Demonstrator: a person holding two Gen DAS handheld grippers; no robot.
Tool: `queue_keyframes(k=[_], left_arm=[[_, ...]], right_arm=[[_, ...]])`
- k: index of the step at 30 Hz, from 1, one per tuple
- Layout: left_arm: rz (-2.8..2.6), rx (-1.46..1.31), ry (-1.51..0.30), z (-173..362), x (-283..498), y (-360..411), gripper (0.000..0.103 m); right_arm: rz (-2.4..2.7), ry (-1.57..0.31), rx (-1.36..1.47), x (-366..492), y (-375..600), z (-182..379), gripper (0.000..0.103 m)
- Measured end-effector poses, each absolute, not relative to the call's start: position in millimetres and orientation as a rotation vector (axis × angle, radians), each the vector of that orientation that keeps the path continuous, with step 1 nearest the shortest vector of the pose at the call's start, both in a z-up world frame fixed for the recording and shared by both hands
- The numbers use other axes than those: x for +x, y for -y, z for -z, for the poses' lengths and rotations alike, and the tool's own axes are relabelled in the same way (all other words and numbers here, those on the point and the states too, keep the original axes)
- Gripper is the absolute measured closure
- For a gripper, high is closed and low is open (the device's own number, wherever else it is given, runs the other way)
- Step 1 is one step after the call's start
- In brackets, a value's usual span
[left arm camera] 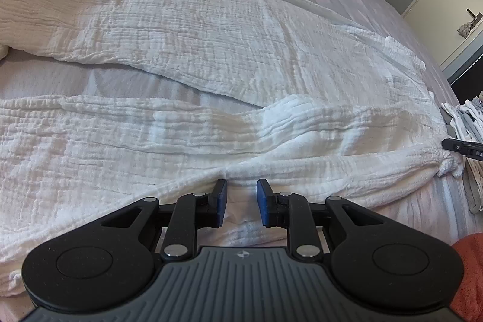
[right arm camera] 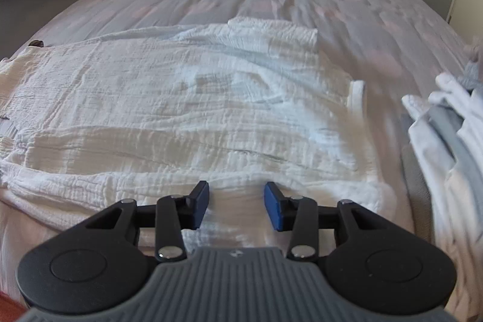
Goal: Fold clothes
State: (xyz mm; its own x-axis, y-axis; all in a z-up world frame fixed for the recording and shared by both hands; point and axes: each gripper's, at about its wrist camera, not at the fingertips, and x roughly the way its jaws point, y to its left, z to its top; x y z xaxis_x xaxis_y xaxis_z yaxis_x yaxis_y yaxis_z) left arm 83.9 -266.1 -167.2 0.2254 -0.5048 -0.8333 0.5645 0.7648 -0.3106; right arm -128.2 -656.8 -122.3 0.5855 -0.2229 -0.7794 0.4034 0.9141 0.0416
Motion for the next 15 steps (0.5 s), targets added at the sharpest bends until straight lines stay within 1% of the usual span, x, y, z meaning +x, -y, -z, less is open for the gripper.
queue_keyframes(k=[4, 7, 10, 15], left_arm=[[0.734, 0.053, -1.128, 168, 85, 266, 0.083], [0.733, 0.054, -1.128, 168, 85, 266, 0.082], [0.732, 0.056, -1.128, 168, 85, 267, 0.082], [0.732, 0.062, -1.125, 167, 84, 267, 0.082]], right_arm=[[0.374, -0.863, 0.117, -155, 660, 92, 0.058], [0.378, -0.908, 0.012, -174, 659, 82, 0.058], [0.372, -0.975, -0.101, -187, 653, 88, 0.058], [0.357, -1.061, -0.214, -193, 638, 121, 0.058]])
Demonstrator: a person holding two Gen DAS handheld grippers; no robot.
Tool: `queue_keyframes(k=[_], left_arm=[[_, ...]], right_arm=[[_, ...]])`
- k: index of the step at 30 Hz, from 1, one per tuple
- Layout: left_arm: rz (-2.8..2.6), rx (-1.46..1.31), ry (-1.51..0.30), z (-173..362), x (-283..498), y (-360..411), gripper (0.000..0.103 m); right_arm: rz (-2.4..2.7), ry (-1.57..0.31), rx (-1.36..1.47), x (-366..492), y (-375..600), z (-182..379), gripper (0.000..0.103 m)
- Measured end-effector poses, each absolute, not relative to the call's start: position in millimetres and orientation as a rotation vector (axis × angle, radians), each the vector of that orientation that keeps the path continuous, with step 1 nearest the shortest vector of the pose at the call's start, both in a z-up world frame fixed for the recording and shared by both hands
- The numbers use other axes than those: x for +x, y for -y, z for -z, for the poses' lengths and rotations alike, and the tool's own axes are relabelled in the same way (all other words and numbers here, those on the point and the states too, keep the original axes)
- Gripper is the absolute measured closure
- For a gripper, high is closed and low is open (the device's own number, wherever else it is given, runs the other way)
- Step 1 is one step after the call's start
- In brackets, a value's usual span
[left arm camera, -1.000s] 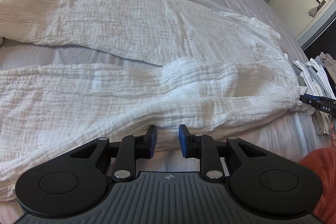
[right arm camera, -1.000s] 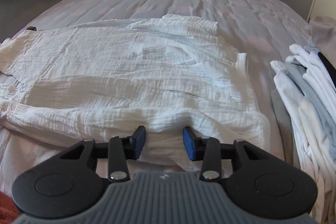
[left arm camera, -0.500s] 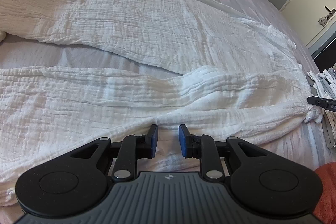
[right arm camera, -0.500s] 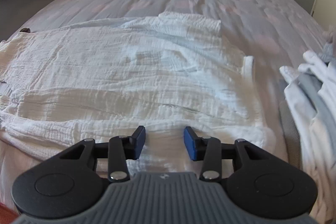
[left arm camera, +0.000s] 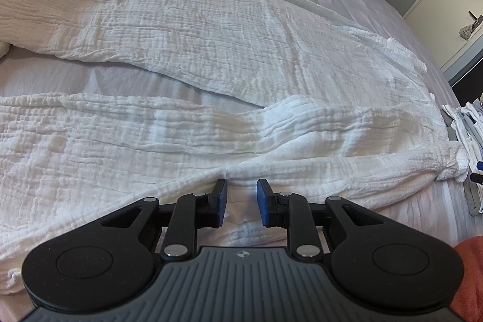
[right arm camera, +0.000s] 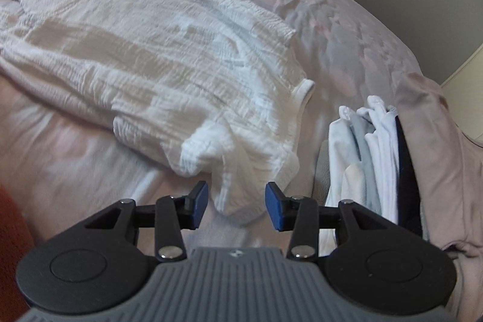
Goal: Fold clothes
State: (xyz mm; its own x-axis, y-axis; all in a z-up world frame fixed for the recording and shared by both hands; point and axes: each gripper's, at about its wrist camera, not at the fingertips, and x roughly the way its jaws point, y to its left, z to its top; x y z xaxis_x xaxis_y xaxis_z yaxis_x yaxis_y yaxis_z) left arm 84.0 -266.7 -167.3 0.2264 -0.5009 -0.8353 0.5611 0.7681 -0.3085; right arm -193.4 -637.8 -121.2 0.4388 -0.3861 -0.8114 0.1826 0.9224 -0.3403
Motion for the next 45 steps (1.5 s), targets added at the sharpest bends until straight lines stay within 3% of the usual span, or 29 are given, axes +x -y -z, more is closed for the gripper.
queue_keyframes(k=[7, 9, 20, 32, 38, 45], left_arm=[[0.733, 0.077, -1.122, 166, 82, 267, 0.082], [0.734, 0.086, -1.125, 164, 81, 267, 0.082], [0.759, 0.176, -1.078, 110, 69, 245, 0.082], [0.681, 0.249, -0.887, 19, 91, 112, 0.082], [0.596, 0.277, -0.909, 27, 107, 41, 0.082], [0.628, 0.402, -0.987, 76, 104, 3, 0.082]], right_arm=[[0.404, -1.050, -0.306, -175, 632, 145, 0.065], [0.418, -1.075, -0.310, -170, 634, 147, 0.095], [0.497, -1.119, -0.247, -166, 644, 145, 0.095], [0.553, -1.150, -0.220, -153, 638, 146, 0.095], [0.572, -1.167, -0.219, -152, 635, 145, 0.095], [0.594, -1.199, -0.222, -148, 634, 148, 0.094]])
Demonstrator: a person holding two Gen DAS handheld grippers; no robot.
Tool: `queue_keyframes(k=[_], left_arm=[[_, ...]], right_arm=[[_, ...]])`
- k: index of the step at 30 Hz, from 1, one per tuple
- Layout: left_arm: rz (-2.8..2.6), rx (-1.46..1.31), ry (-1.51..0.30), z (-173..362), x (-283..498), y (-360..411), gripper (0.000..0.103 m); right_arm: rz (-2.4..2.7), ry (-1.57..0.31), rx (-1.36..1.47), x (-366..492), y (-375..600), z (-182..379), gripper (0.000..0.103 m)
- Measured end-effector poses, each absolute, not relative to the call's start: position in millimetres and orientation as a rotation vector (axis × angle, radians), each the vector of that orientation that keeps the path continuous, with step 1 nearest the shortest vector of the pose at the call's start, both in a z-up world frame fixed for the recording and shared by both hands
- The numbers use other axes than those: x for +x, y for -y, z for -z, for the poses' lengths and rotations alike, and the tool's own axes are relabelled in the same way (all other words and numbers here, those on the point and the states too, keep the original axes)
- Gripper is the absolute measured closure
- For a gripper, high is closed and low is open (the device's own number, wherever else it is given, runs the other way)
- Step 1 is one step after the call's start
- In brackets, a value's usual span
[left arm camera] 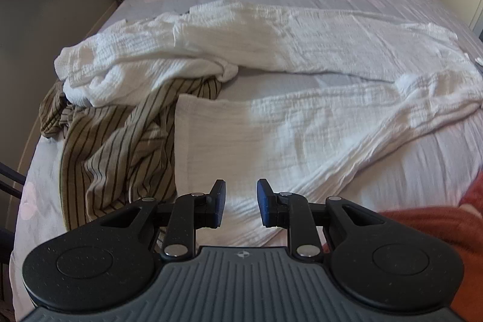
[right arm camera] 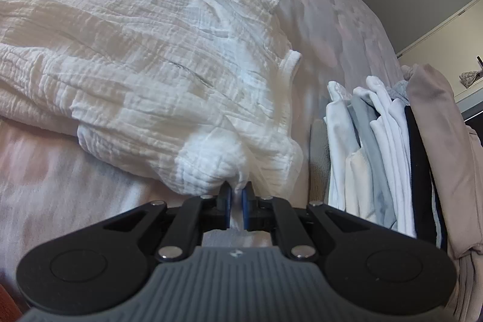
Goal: Fold clothes
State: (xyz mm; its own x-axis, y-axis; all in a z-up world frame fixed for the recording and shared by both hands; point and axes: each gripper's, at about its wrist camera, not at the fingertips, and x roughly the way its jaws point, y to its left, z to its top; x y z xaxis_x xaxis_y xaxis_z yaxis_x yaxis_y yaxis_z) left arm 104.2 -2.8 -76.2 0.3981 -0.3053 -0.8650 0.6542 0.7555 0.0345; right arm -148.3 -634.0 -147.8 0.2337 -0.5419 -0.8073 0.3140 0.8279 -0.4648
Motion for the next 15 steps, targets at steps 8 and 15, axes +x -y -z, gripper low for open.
queue_keyframes(k=[8, 15], left_arm=[[0.720, 0.428, -1.068, 116, 102, -26, 0.082], [0.796, 0.541, -1.123, 138, 104, -30, 0.082]], right_arm=[[0.594, -1.247, -0.240, -138, 626, 154, 0.094], [0.597, -1.276, -0.249, -128, 619, 161, 0.094]])
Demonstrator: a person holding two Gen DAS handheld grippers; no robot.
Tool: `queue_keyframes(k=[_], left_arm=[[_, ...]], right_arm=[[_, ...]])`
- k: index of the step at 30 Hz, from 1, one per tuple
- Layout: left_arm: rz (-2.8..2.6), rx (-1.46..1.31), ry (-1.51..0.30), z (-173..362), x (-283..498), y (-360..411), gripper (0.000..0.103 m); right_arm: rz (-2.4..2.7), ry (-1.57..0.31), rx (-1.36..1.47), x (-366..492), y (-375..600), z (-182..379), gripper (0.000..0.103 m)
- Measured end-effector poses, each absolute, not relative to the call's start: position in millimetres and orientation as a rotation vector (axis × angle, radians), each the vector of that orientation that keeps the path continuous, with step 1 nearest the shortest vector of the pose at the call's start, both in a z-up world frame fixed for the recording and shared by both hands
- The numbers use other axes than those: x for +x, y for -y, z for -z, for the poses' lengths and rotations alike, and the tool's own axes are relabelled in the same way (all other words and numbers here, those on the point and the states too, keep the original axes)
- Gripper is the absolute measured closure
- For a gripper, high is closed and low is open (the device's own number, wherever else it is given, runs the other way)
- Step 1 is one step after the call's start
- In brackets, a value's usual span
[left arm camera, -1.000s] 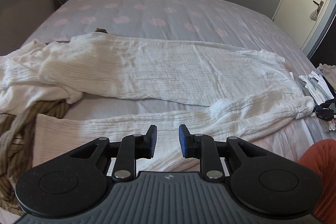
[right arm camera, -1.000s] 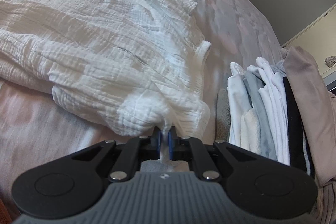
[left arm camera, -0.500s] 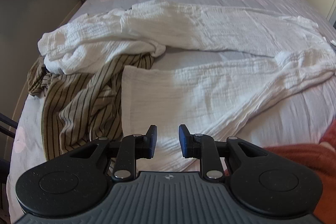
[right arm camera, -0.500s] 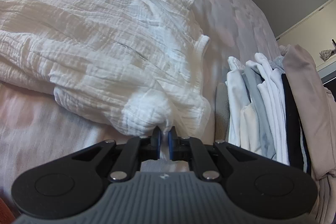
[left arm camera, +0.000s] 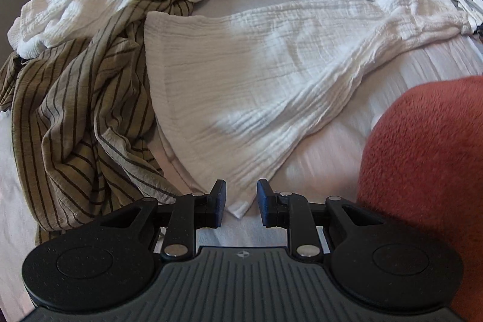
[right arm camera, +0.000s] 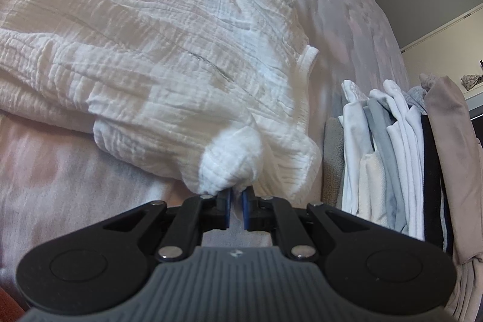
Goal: Fold clothes
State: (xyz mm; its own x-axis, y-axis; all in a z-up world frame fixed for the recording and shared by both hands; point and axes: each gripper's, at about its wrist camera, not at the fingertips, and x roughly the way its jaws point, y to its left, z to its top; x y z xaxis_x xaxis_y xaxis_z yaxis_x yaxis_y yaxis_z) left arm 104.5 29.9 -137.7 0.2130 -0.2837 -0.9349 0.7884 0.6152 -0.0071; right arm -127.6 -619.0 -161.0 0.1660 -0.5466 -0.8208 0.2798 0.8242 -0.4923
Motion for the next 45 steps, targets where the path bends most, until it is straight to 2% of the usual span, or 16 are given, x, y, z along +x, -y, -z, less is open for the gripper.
queue_keyframes(k=[4, 7, 21, 25, 26, 29, 38, 45], left_arm=[[0.836, 0.634, -1.109, 146, 104, -25, 0.082], [0.877, 0.724, -1.071, 148, 98, -20, 0.075], [0.958, 0.957, -0.982, 156, 79, -7, 0.073], [0.917, 0.913, -1.013, 160, 83, -5, 0.073], [0.906, 0.902, -1.011, 159, 83, -6, 0.076], [0.842, 0.831, -1.012, 154, 88, -11, 0.096], [0.652, 0.583, -0.920, 91, 113, -32, 0.098], [0.552, 0.518, -0.841, 46, 125, -29, 0.099]], right_arm=[[0.601, -1.286, -0.250, -125, 616, 163, 0.094], [0.606, -1.294, -0.249, -125, 616, 163, 0.094], [0.614, -1.311, -0.252, -123, 612, 169, 0.093], [0.626, -1.300, -0.255, -125, 613, 168, 0.093], [0.630, -1.296, -0.257, -126, 612, 167, 0.093], [0.643, -1.274, -0.258, -131, 612, 160, 0.094], [0.749, -1.126, -0.269, -164, 624, 117, 0.096], [0.781, -1.008, -0.269, -192, 622, 91, 0.096]])
